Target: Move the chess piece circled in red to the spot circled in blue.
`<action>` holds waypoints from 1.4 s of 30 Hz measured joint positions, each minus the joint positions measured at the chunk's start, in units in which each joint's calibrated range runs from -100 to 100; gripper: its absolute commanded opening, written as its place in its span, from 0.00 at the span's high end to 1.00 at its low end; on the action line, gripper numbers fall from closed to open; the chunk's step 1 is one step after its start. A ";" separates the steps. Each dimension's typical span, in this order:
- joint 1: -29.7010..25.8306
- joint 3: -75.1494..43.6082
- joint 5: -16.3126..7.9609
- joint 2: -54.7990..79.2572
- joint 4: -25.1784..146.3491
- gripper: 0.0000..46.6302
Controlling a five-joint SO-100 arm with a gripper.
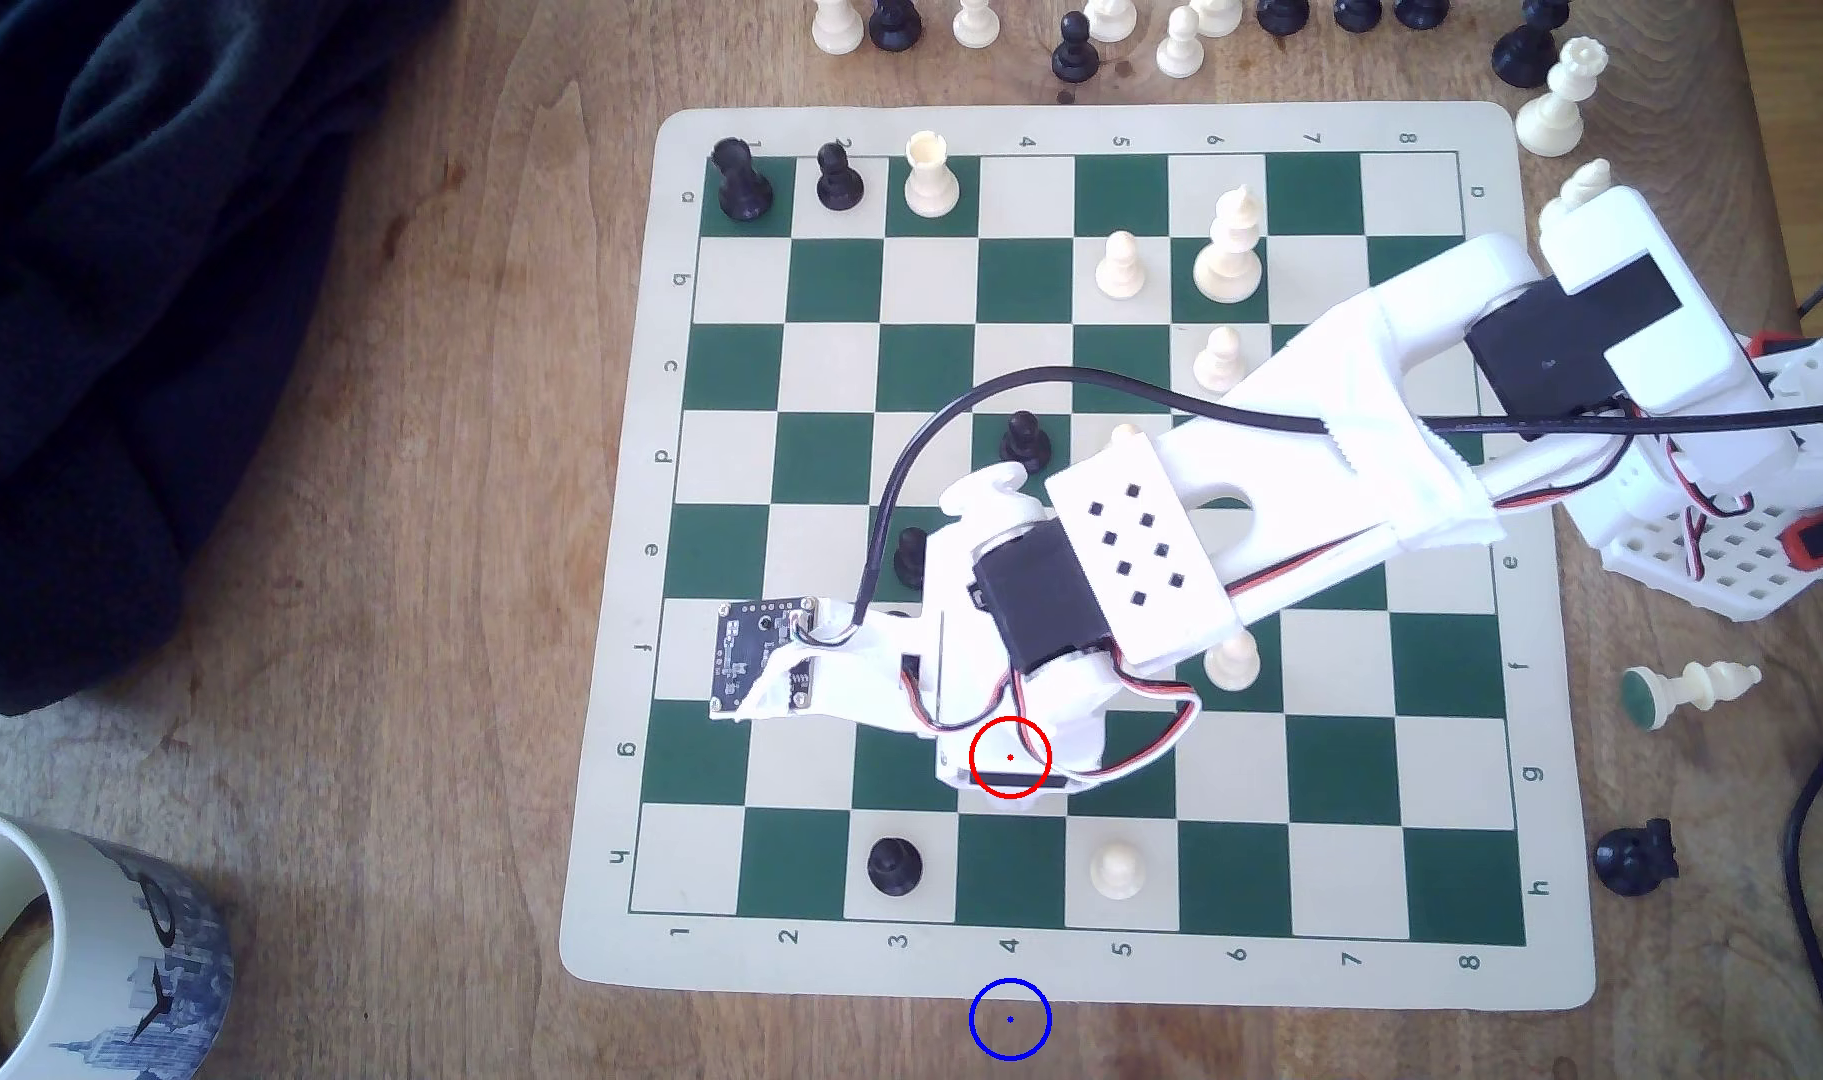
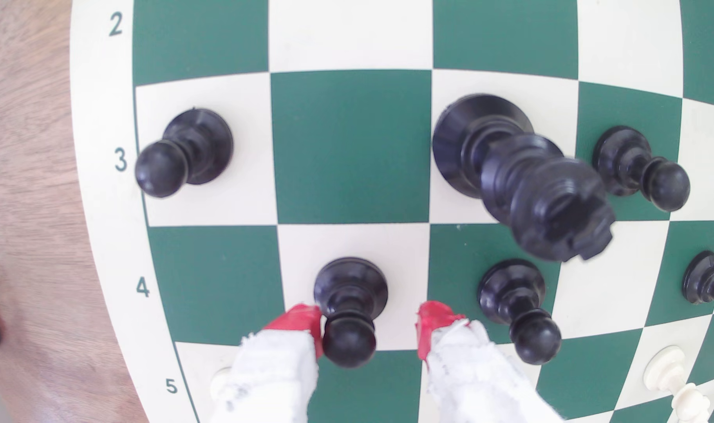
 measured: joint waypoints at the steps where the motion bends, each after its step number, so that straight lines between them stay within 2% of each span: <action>1: 0.00 0.00 0.00 0.00 0.00 0.75; 5: -0.44 -1.17 -0.10 0.00 0.00 0.79; 10: -0.81 -1.17 -0.39 0.00 0.00 0.77; 17: -0.81 -1.17 -0.39 0.00 0.00 0.82; 22: -0.81 -1.17 -0.39 0.00 0.00 0.90; 33: -1.18 -1.17 -0.39 0.00 0.48 0.99; 42: -3.91 -1.72 -0.39 -5.61 0.80 0.99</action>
